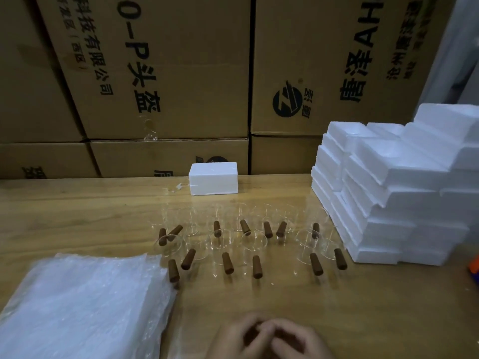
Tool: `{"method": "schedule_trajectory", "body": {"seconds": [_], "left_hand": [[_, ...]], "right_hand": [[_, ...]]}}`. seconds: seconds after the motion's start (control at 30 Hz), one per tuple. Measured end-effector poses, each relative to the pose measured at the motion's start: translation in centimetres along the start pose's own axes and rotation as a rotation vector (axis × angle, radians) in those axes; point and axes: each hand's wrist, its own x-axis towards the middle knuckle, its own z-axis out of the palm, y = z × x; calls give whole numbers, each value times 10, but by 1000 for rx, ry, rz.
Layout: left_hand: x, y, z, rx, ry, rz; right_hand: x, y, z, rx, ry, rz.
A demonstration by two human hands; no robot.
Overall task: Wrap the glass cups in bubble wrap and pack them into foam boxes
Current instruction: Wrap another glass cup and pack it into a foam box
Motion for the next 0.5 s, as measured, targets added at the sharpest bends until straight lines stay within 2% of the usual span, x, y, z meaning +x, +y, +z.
{"method": "schedule_trajectory", "body": {"seconds": [0.2, 0.33, 0.5], "left_hand": [[6, -12, -2, -269, 41, -188], [10, -17, -4, -424, 88, -224], [6, -14, -2, -346, 65, -161]], "right_hand": [[2, 1, -2, -48, -57, -45], [5, -1, 0, -75, 5, -54], [7, 2, -1, -96, 22, -56]]}}
